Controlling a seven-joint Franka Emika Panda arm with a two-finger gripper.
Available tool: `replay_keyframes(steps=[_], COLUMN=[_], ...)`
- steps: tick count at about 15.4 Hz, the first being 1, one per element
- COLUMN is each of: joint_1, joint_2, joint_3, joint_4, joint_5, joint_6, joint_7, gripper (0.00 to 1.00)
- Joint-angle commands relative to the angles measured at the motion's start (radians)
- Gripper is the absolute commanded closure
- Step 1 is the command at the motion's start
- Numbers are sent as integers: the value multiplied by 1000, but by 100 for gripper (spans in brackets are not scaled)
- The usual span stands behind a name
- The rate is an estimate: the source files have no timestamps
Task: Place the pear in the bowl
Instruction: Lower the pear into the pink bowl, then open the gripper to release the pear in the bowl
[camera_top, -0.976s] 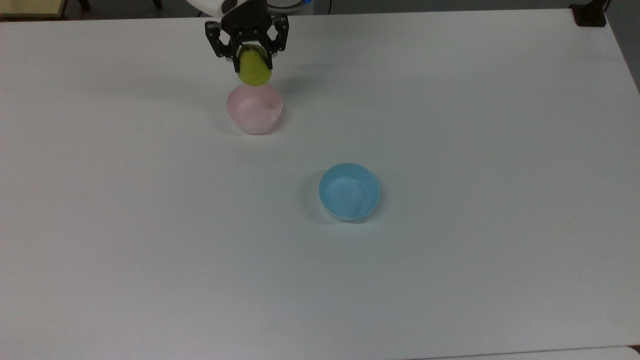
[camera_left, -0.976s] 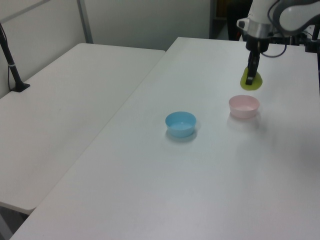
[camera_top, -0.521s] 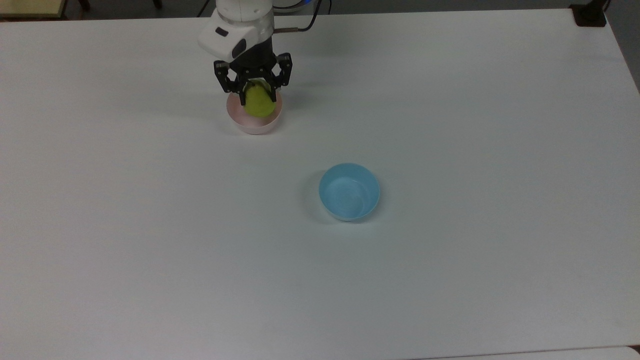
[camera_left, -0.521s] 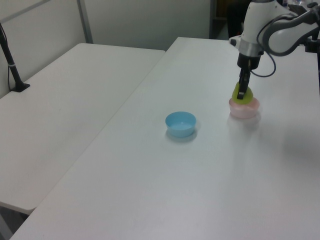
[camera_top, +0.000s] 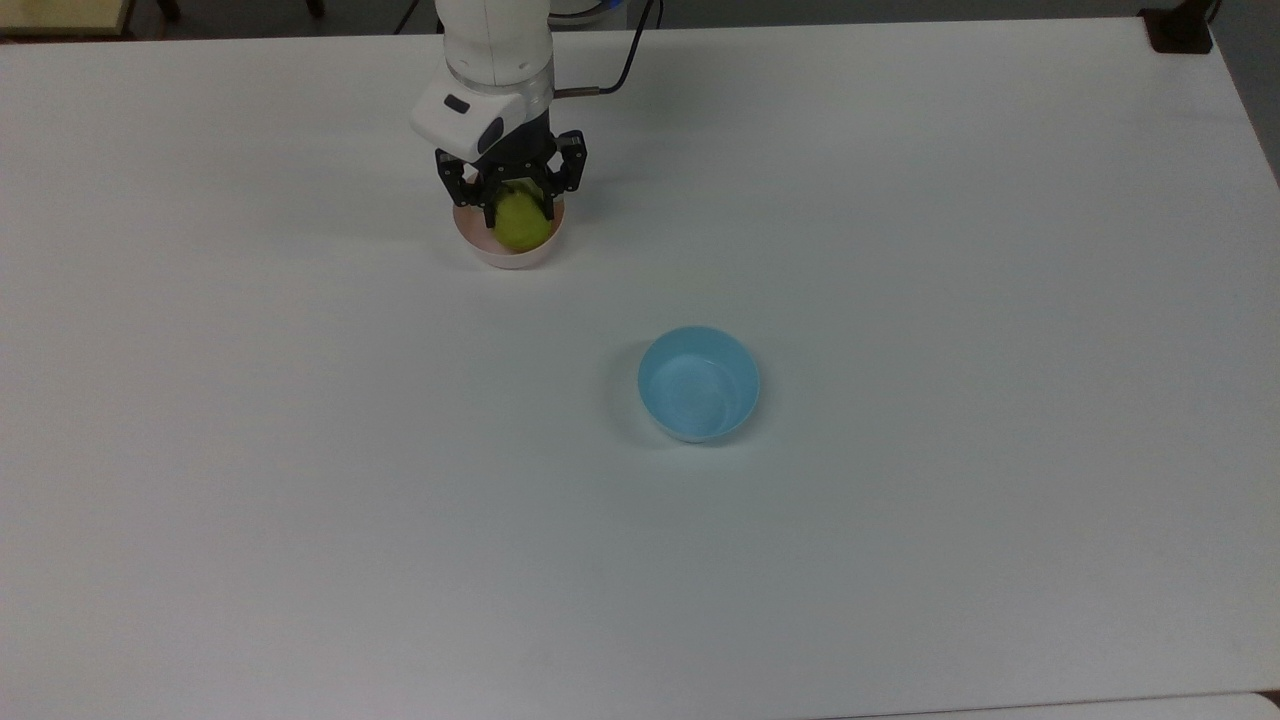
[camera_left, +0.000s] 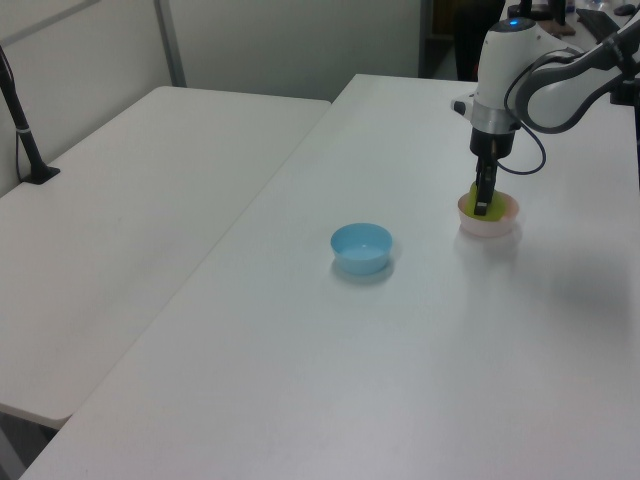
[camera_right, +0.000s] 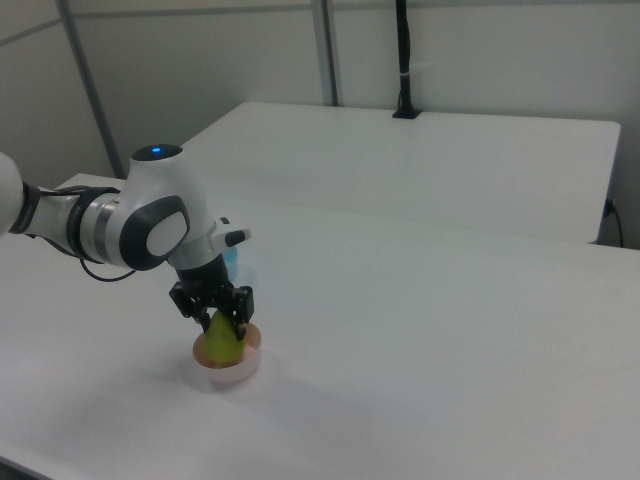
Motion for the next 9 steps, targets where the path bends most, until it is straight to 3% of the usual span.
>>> replay_keyframes(steps=[1, 2, 5, 9], joint_1=[-7, -10, -13, -13], joint_2=[-8, -13, -14, -19], joint_3=[-8, -8, -8, -8], joint_4=[8, 11, 95, 327], joint_5=[-12, -12, -12, -13], joint_6=[-17, -31, -181, -466], joint_7=[-13, -5, 17, 46], gripper=[7, 0, 0, 0])
